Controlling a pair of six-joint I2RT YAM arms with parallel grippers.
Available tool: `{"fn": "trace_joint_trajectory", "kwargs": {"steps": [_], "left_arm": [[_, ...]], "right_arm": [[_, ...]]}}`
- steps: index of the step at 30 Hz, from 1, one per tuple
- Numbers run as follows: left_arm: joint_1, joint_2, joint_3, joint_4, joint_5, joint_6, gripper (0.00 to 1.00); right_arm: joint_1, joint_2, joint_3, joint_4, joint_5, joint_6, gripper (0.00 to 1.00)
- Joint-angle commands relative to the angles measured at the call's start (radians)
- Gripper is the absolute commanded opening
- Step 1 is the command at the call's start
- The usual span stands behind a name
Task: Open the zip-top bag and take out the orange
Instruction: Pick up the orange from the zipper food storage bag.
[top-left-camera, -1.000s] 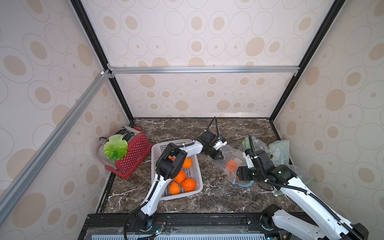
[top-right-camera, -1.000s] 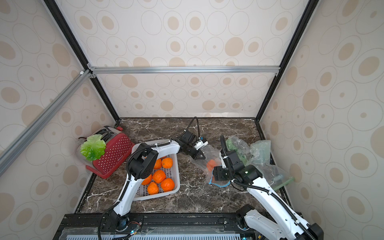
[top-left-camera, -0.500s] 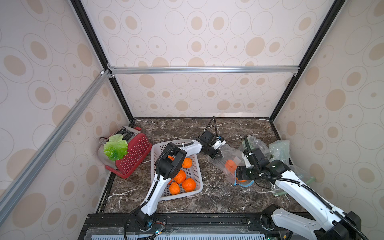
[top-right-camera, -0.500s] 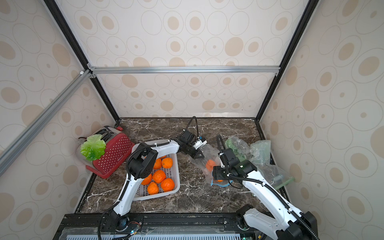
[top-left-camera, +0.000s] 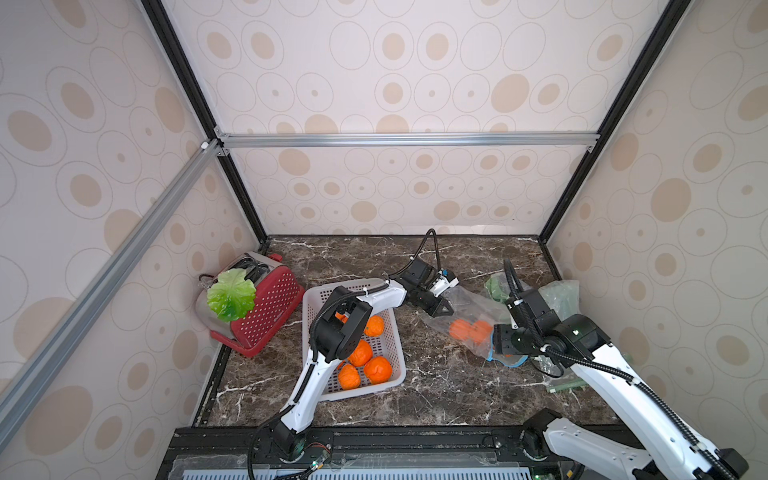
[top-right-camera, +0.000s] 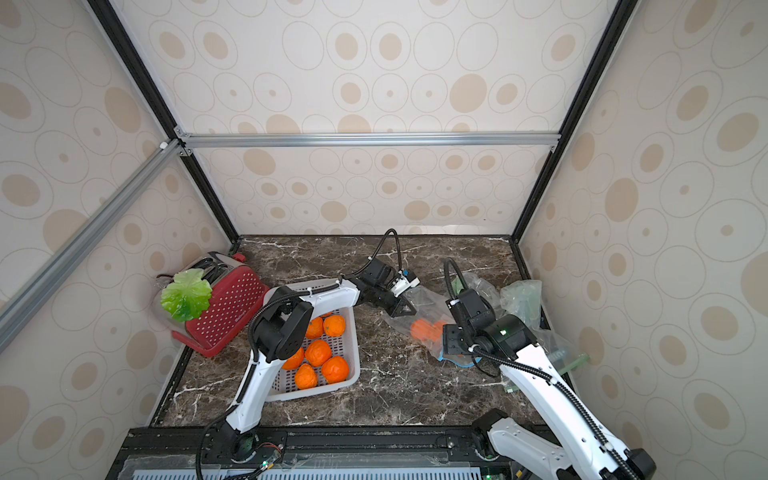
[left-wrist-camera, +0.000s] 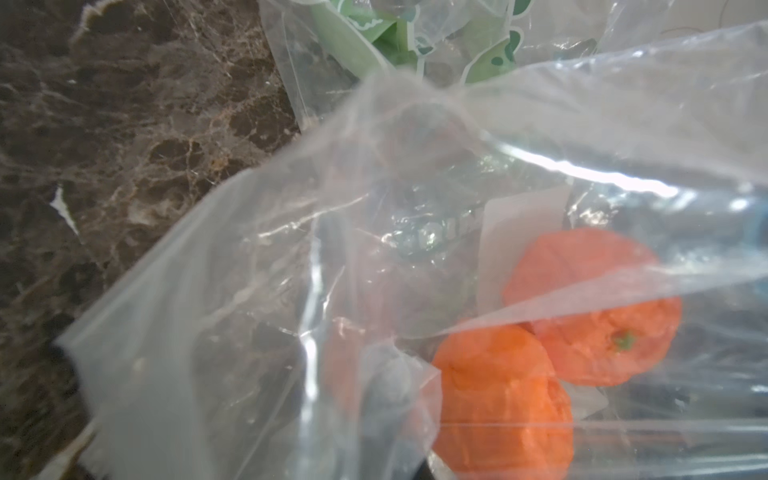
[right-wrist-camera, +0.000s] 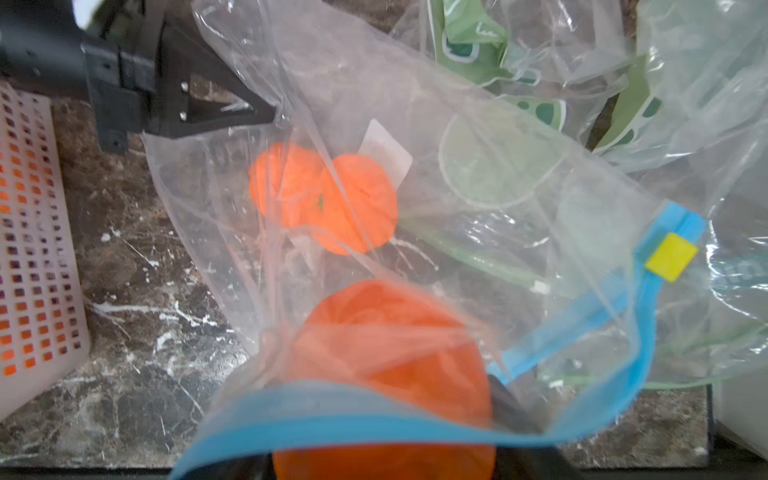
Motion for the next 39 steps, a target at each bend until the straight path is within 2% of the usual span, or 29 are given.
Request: {"fn": "trace_joint_trajectory", "kwargs": {"steps": [1, 5, 6, 8, 15, 23, 25, 33, 39], "left_arm": [[0.059, 0.034, -0.014, 0.000, -0.198, 0.015, 0.00], [0.059, 0.029, -0.019, -0.001, -0.198, 0.019, 0.00], [0.059, 0.028, -0.019, 0.000, -0.197, 0.017, 0.00], [0.059, 0.030, -0.017, 0.002, -0.193, 0.015, 0.00], [0.059, 0.031, -0.019, 0.004, -0.188, 0.012, 0.00], [0.059, 0.026, -0.022, -0.002, -0.187, 0.017, 0.00], [0.059, 0.026, -0.022, -0.003, -0.186, 0.018, 0.00], [0.058, 0.026, -0.020, -0.008, -0.191, 0.021, 0.00], [0.060, 0.021, -0.019, -0.014, -0.196, 0.027, 0.00]], "right_arm": [[0.005, -0.065, -0.097, -0.001, -0.044, 0.053, 0.48], [0.004, -0.027, -0.198, 0.187, -0.170, 0.110, 0.52], [0.004, -0.007, -0.224, 0.234, -0.187, 0.118, 0.56], [0.004, 0.037, -0.263, 0.298, -0.179, 0.131, 0.62], [0.003, 0.212, -0.359, 0.459, -0.153, 0.155, 0.74], [0.003, 0.370, -0.324, 0.480, -0.163, 0.112, 0.85], [0.002, 0.381, -0.321, 0.478, -0.168, 0.096, 0.85], [0.002, 0.244, -0.271, 0.350, -0.155, 0.045, 0.62], [0.003, 0.163, -0.181, 0.169, -0.188, 0.041, 0.65]]}}
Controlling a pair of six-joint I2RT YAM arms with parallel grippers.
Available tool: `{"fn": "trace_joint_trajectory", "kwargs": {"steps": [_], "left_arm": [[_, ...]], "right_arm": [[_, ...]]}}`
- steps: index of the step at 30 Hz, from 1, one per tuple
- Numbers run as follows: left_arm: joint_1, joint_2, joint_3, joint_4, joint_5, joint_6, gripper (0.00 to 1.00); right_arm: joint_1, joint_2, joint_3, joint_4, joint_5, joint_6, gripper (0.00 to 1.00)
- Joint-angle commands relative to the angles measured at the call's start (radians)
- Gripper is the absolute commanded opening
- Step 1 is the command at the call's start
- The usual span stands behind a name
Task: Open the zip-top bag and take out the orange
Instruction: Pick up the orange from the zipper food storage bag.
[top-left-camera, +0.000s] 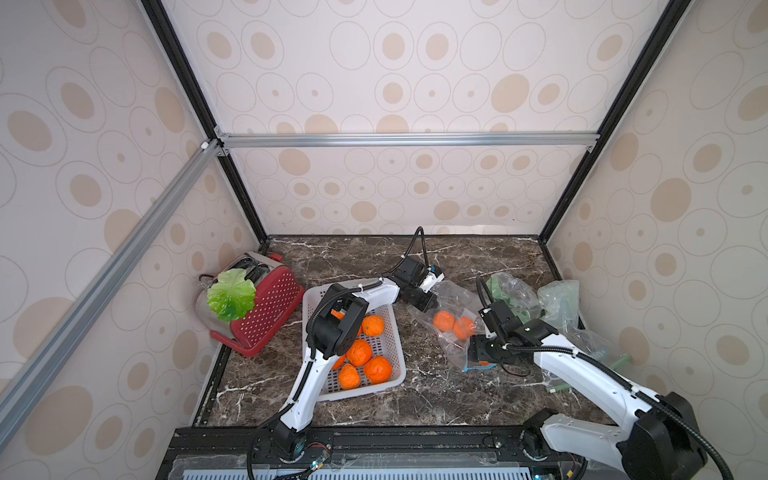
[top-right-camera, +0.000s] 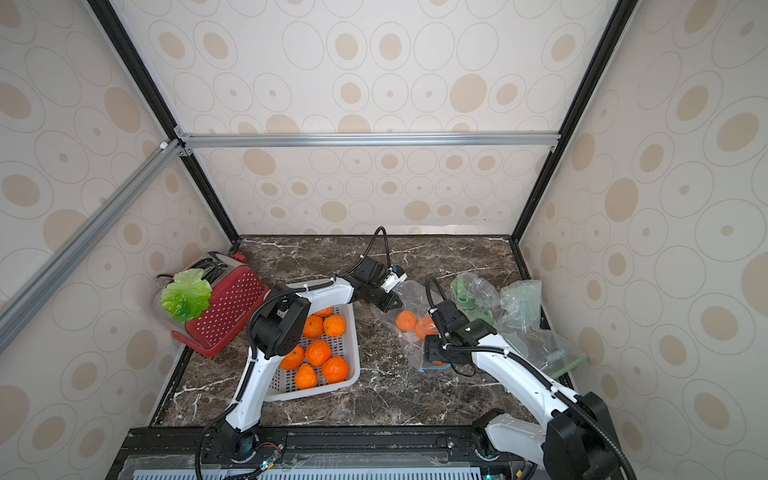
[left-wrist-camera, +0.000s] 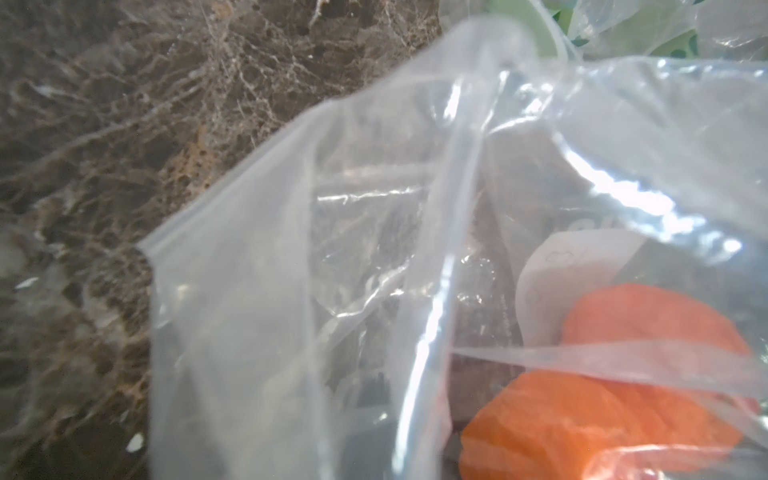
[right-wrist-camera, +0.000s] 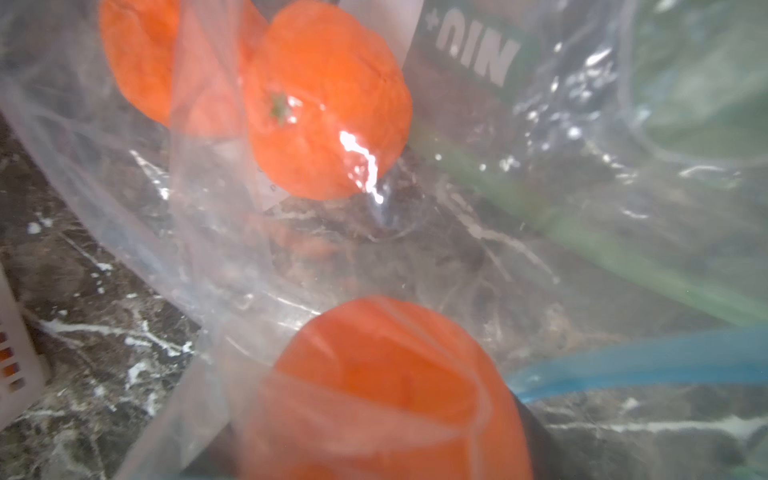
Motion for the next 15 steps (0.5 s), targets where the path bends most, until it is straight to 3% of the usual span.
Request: {"fn": "trace_joint_trajectory", "kwargs": {"steps": [1, 11, 15], "left_arm": [[0.010, 0.016, 0.002, -0.017, -0.022, 0.026, 0.00], [0.013, 0.014, -0.001, -0.019, -0.037, 0.029, 0.00], [0.014, 0.014, -0.002, -0.010, -0.034, 0.026, 0.00]], "right_arm": [[0.003, -0.045, 0.051, -0.154, -0.018, -0.007, 0.66], [0.003, -0.234, 0.176, -0.371, 0.084, -0.039, 0.65], [0.003, -0.249, 0.152, -0.340, 0.101, -0.016, 0.63]]}}
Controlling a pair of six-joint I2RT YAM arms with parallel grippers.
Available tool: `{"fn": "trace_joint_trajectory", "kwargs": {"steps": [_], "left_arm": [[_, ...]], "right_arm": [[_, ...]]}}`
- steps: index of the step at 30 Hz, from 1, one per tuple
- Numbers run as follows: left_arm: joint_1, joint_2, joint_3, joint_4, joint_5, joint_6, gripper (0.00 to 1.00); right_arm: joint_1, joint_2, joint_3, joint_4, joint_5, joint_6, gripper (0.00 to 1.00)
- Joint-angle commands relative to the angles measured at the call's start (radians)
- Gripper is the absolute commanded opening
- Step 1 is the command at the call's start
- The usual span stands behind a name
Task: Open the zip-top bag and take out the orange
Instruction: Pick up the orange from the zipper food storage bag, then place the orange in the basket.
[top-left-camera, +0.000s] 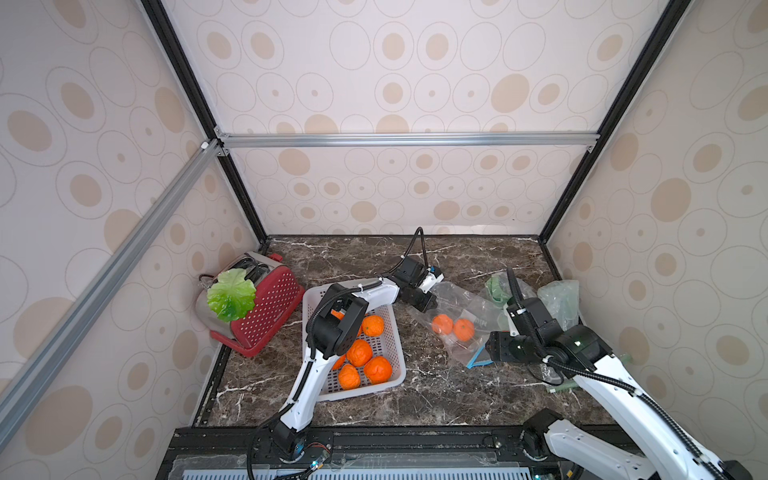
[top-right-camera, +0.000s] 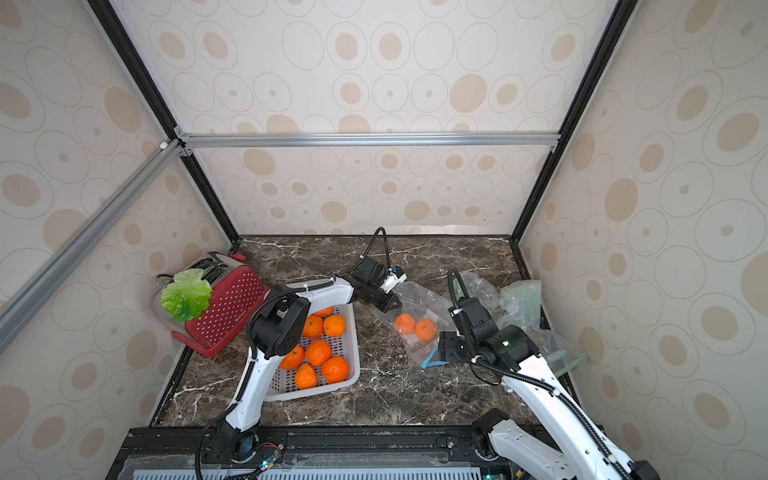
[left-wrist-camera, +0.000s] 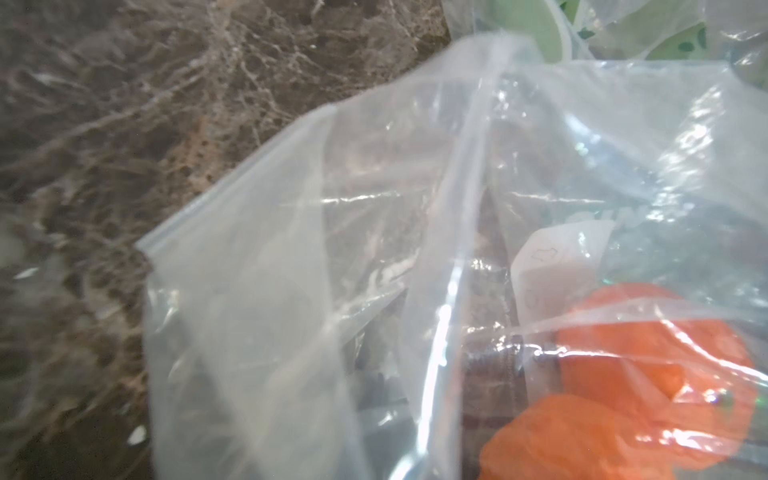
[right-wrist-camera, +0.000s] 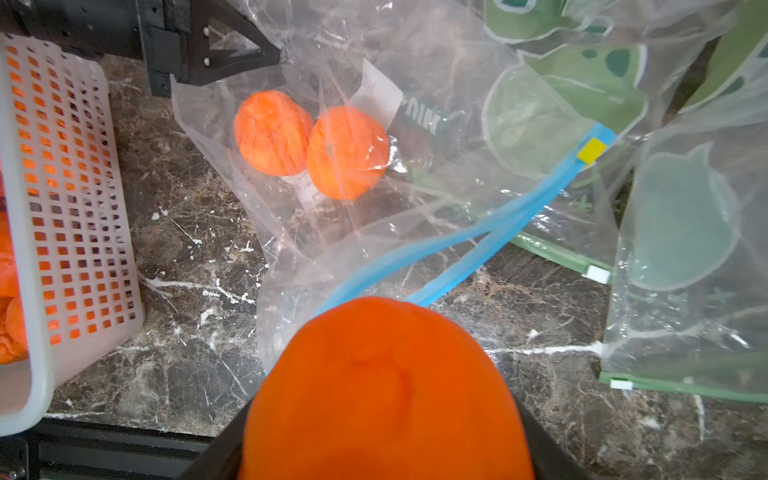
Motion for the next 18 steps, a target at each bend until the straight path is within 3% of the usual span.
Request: {"fn": "trace_joint_trajectory", "kwargs": {"steps": [1, 5, 9, 11, 16, 18], "left_arm": [[0.008, 0.013, -0.002, 0.000, -0.021, 0.018, 0.00], [0.009, 0.010, -0.007, 0.005, -0.016, 0.014, 0.00], [0.009, 0.016, -0.002, 0.017, -0.011, 0.003, 0.00], [0.009, 0.018, -0.001, 0.017, -0.011, 0.004, 0.00], [0.009, 0.007, -0.014, 0.027, -0.008, 0.003, 0.00], [0.009, -0.002, -0.022, 0.032, -0.009, 0.002, 0.00]], "right_arm": [[0.004, 0.014, -0.015, -0.045, 0.028, 0.026, 0.61], [0.003, -0.004, -0.050, 0.043, -0.043, 0.047, 0.57], [0.020, -0.047, -0.103, 0.279, -0.369, 0.010, 0.56], [0.077, -0.030, -0.131, 0.454, -0.448, 0.024, 0.56], [0.339, 0.140, -0.178, 0.894, -0.367, -0.043, 0.57], [0.418, 0.259, -0.133, 0.972, -0.299, -0.078, 0.60]]}}
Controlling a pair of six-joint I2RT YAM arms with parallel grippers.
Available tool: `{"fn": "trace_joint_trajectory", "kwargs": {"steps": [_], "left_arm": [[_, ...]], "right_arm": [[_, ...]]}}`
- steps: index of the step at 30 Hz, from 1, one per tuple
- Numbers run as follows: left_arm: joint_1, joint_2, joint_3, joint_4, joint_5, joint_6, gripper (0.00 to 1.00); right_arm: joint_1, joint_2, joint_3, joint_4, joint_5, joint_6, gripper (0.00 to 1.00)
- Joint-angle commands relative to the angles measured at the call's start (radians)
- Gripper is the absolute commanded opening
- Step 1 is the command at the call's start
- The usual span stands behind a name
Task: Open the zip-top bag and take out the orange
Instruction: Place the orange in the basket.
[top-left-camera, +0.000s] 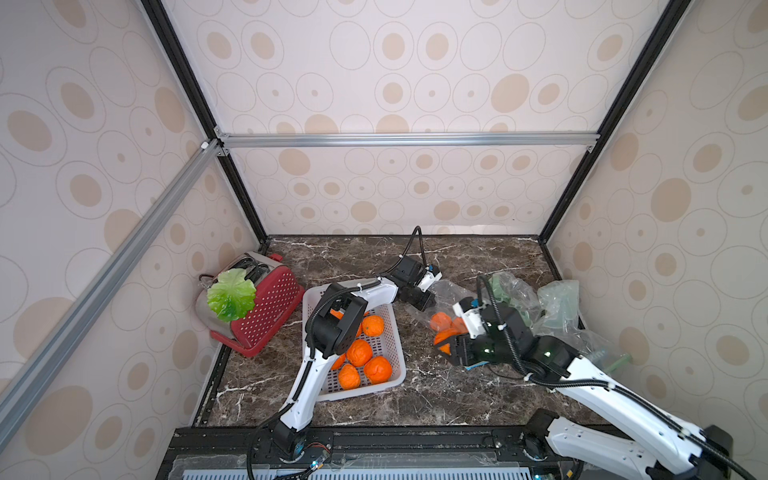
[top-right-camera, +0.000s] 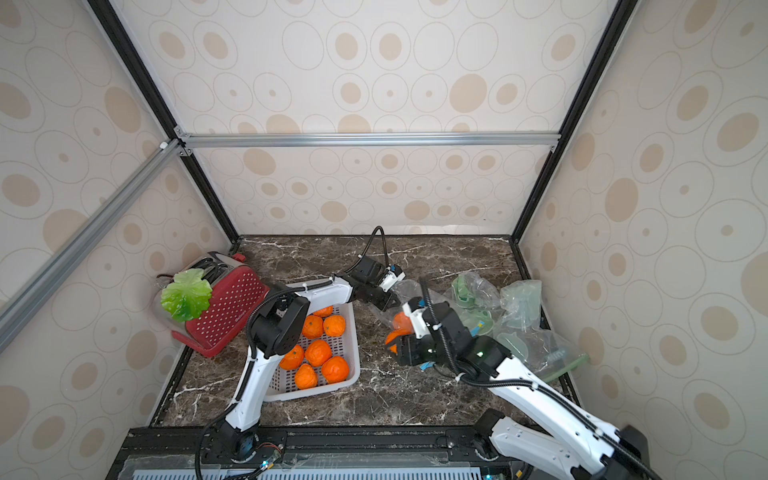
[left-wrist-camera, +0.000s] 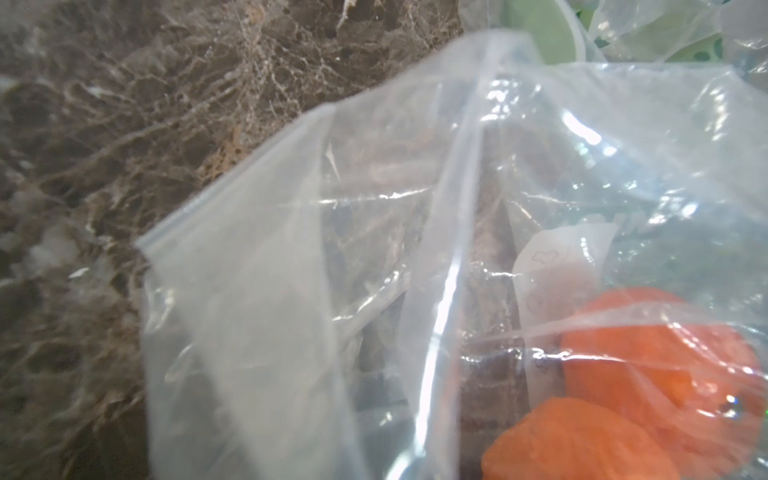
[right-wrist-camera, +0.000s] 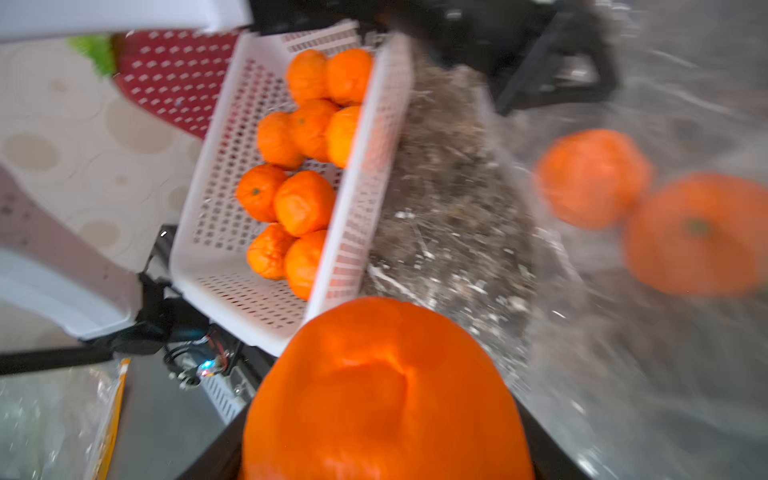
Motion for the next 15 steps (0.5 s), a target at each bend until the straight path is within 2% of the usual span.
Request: {"fn": "trace_joint_trajectory", "kwargs": {"steps": [1, 4, 9, 12, 15], "left_arm": [[0.006, -0.006, -0.016, 0.016, 0.001, 0.002, 0.00], [0.010, -0.013, -0.024, 0.023, 0.008, -0.003, 0.00], [0.016, -0.021, -0.032, 0.033, 0.016, -0.006, 0.00], [0.017, -0.022, -0.030, 0.038, 0.021, -0.008, 0.00], [0.017, -0.019, -0.025, 0.036, 0.023, -0.004, 0.00]], "right_arm": [[0.109, 0.173, 0.054, 0.310, 0.055, -0.079, 0.63], [0.156, 0.322, 0.114, 0.386, 0.086, -0.099, 0.64], [0.193, 0.478, 0.199, 0.401, 0.142, -0.138, 0.81], [0.196, 0.509, 0.229, 0.355, 0.192, -0.156, 0.89], [0.195, 0.476, 0.211, 0.315, 0.265, -0.201, 0.93]]}}
